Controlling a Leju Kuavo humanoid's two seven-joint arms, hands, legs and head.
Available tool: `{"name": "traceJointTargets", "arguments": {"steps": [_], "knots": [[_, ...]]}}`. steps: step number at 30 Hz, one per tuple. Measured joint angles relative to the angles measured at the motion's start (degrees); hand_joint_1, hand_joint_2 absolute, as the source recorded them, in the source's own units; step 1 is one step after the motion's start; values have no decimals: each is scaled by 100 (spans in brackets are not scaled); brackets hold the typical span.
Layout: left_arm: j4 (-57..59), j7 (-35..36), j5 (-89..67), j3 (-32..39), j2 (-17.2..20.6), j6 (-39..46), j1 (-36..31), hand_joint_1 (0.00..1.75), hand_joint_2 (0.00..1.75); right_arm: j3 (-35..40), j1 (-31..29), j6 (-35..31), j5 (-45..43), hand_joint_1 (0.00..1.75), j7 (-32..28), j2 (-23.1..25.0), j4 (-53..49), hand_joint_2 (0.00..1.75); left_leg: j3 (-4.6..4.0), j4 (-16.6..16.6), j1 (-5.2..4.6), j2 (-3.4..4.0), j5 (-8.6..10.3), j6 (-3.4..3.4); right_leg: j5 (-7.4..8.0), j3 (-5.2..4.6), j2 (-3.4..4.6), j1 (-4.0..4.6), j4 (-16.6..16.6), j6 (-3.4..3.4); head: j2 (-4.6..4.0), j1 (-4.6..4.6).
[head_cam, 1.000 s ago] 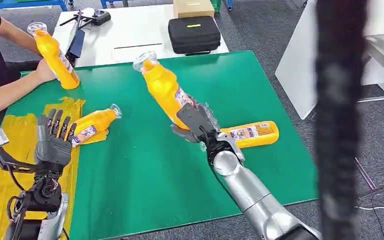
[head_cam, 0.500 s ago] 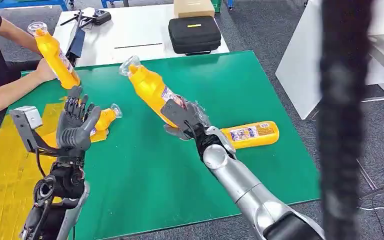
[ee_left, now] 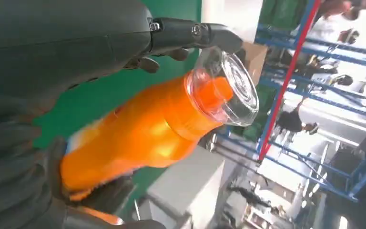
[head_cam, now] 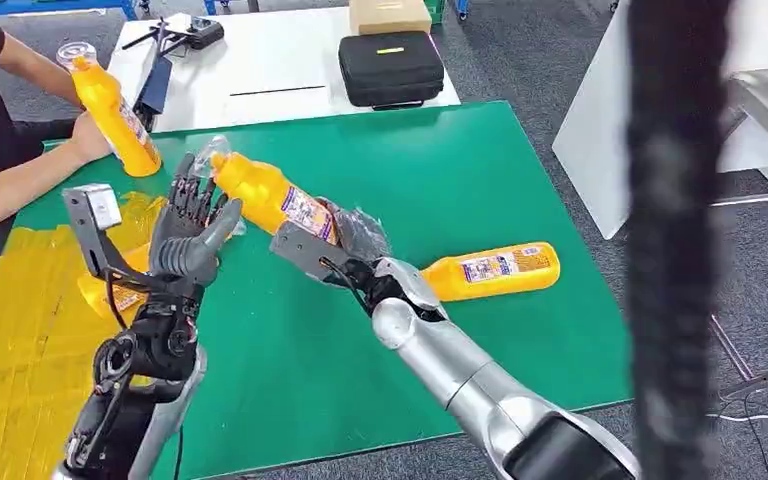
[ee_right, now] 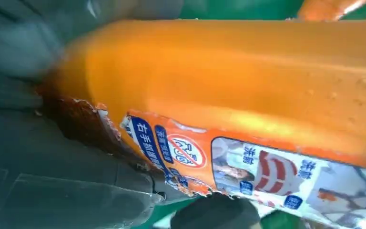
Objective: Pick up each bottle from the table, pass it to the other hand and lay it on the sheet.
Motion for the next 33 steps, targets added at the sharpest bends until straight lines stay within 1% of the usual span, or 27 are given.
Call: {"name": "traceJointTargets", "arguments": {"steps": [7,10,11,12,13,14,18,25,33], "knots": [[173,271,1130,-22,-96,-13,-239,0,175,55,105,-433,-94,175,44,-2,-105,175,-2,1,0,0,1,1,1,0,0,0,0,1,0,2],[278,455,1543,-105,-116,-50,-242,0,175,107,121,-514,-136,175,-88,22,-254,175,-3,1,-1,7,0,0,0,-5,3,-2,0,1,0,4],[332,461,1568,-140,-136,-52,-178,0,175,168,96,-516,-138,175,-114,63,-315,175,-4,1,0,16,-1,0,1,-9,8,-1,0,1,0,-4],[365,490,1577,-173,-160,-55,-134,0,175,195,71,-519,-140,175,-118,94,-363,175,-5,1,1,24,-1,0,0,-12,9,-1,0,1,0,9],[398,488,1595,-205,-179,-57,-116,0,175,201,59,-525,-146,175,-118,94,-392,175,-6,1,0,15,0,0,0,-11,6,0,0,1,0,-7],[420,488,1632,-219,-184,-57,-117,0,175,216,58,-534,-160,175,-118,94,-418,175,-6,1,1,3,0,0,-1,-11,2,0,0,0,0,11],[499,490,1656,-328,-212,-52,-126,0,175,280,67,-543,-184,175,-112,96,-562,175,-8,1,1,4,0,0,0,-11,3,-1,0,0,0,0],[748,448,1352,-678,-221,182,-392,0,175,262,146,-558,-133,175,61,85,-682,175,-9,1,0,2,1,1,0,-10,2,-1,0,0,0,2],[1051,319,1203,-926,-221,254,-616,0,175,184,186,-545,-122,175,68,72,-682,175,-9,2,0,4,1,1,0,-10,2,-1,0,1,0,0]]}}
